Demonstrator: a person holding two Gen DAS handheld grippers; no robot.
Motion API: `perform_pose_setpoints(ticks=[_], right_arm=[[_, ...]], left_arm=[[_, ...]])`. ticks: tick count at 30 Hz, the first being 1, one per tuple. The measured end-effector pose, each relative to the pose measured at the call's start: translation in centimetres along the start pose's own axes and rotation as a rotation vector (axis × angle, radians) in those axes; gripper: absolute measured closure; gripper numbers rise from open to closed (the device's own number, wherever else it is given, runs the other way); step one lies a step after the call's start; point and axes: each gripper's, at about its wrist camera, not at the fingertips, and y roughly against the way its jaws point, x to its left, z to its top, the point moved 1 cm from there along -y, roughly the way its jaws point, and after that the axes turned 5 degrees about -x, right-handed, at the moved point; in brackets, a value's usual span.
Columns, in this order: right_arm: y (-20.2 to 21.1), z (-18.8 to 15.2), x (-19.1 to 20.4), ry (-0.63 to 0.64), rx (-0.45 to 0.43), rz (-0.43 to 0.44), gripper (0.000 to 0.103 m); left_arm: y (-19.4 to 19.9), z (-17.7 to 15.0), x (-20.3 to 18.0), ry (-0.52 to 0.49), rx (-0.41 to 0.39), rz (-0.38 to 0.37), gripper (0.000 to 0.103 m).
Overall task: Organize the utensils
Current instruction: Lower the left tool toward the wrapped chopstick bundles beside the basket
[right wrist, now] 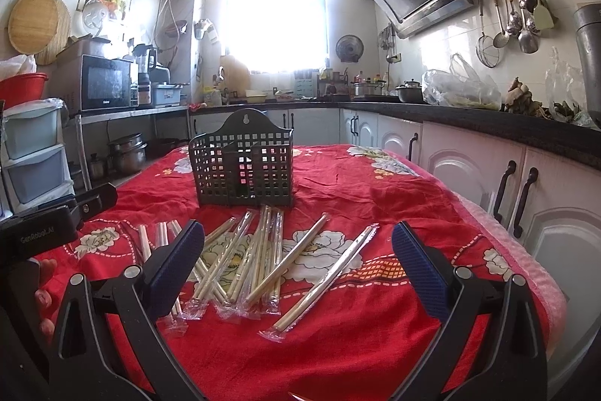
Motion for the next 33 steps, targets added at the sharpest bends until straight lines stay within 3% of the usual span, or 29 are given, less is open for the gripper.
perform_pose_setpoints(ticks=[10,20,33], right_arm=[[-1.1,0.5,0.4,0.020,0.034,0.043,0.006],[-3.4,1.8,0.6,0.060,0.079,0.061,0.006],[-6.8,4.9,-0.8,0.084,0.105,0.038,0.006]], left_arm=[[-0.8,0.6,1.7,0.037,0.040,0.031,0.010],[-2.2,3.1,2.3,0.041,0.043,-0.017,0.010],[-6.0,7.7,0.4,-0.010,0.079,-0.062,0.010]])
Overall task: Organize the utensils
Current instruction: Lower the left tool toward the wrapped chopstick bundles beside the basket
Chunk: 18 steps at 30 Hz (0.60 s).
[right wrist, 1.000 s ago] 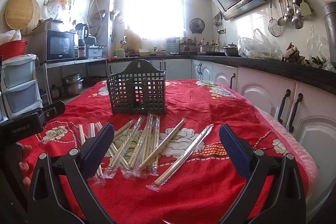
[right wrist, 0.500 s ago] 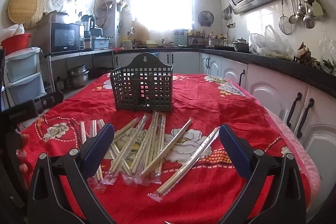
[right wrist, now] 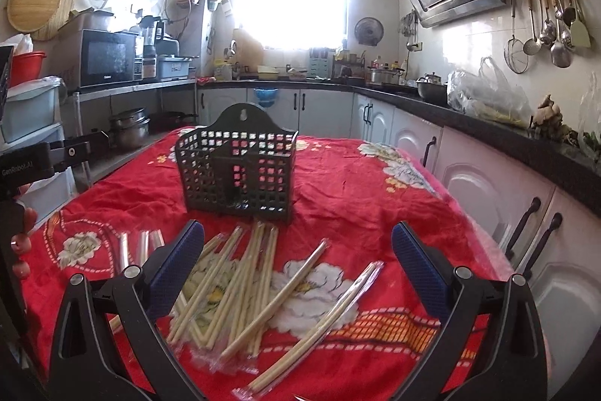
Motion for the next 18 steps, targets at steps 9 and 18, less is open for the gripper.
perform_pose_setpoints(ticks=[9,18], right_arm=[[-3.0,1.5,-3.0,-0.086,0.076,-0.007,0.006],[-6.1,2.1,-5.2,-0.136,0.142,-0.024,0.006]], left_arm=[[-3.4,1.5,-0.6,-0.029,0.043,-0.063,0.010],[-7.9,1.0,-0.8,-0.061,0.181,-0.078,0.010]])
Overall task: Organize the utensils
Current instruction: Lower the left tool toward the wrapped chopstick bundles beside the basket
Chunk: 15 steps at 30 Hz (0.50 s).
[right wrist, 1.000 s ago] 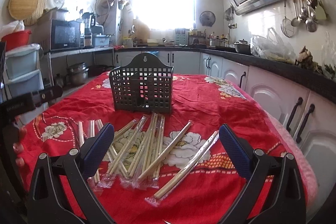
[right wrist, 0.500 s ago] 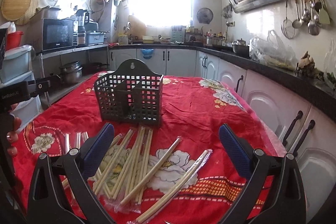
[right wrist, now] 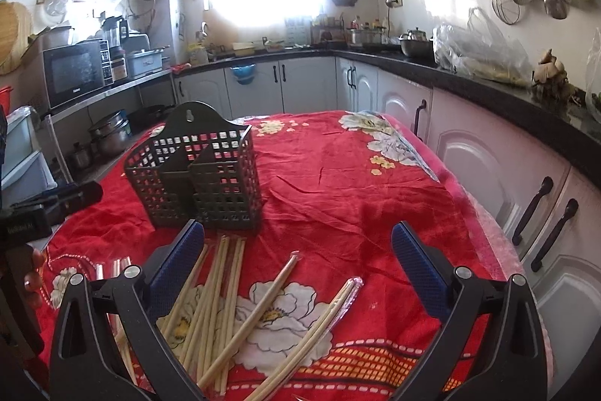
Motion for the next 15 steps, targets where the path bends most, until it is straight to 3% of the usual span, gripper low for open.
perform_pose_setpoints(ticks=[10,15], right_arm=[[-3.0,0.2,-0.9,-0.016,0.089,-0.007,0.006],[-4.5,-0.4,-0.7,0.008,0.144,-0.007,0.006]], left_arm=[[-4.9,-1.2,0.0,-0.070,0.161,-0.018,0.011],[-6.7,-2.4,-0.2,-0.092,0.250,-0.060,0.029]])
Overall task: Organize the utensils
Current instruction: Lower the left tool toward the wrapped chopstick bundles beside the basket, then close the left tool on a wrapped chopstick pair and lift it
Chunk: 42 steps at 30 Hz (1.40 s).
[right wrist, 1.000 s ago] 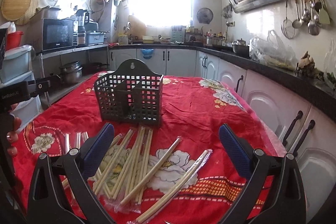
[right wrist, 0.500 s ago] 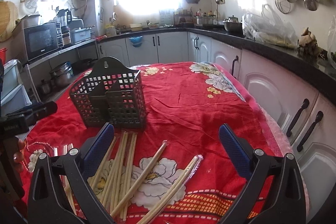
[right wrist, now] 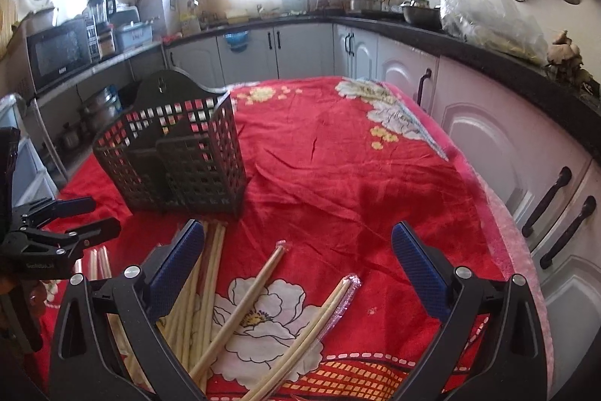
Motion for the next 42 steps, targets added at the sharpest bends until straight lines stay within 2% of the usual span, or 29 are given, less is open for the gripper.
perform_pose_setpoints(ticks=[4,6,7,16,21,25,30,33,36,42], right_arm=[[-1.1,-0.3,0.2,0.010,0.040,0.017,0.009],[-1.7,-0.5,0.4,0.018,0.060,0.029,0.018],[-2.0,-0.6,0.5,0.020,0.079,0.037,0.019],[-4.3,-1.6,0.8,0.009,0.187,0.086,0.038],[-5.9,-1.9,0.5,-0.039,0.265,0.137,0.052],[-7.2,-2.2,0.4,-0.096,0.328,0.192,0.057],[-8.4,-2.3,0.3,-0.123,0.357,0.178,0.059],[-9.4,-2.5,-0.1,-0.154,0.383,0.180,0.062],[-10.2,-2.5,-0.4,-0.181,0.397,0.185,0.064],[-11.3,-2.0,-0.2,-0.172,0.418,0.167,0.079]], left_arm=[[-1.4,-0.7,0.2,0.012,0.065,-0.049,0.044],[-1.8,-0.9,0.3,0.032,0.084,-0.088,0.047],[-2.0,-1.1,0.3,0.034,0.094,-0.102,0.049],[-4.0,-1.6,-0.1,0.018,0.169,-0.100,0.074],[-4.7,-1.5,0.2,0.025,0.201,-0.120,0.074],[-5.3,-1.4,0.0,0.012,0.223,-0.115,0.077],[-6.1,-1.2,0.0,-0.009,0.237,-0.093,0.082],[-6.4,-1.1,0.6,0.014,0.235,-0.096,0.086],[-6.4,-1.0,1.1,0.028,0.239,-0.106,0.086],[-6.5,-0.7,1.8,0.042,0.248,-0.110,0.086]])
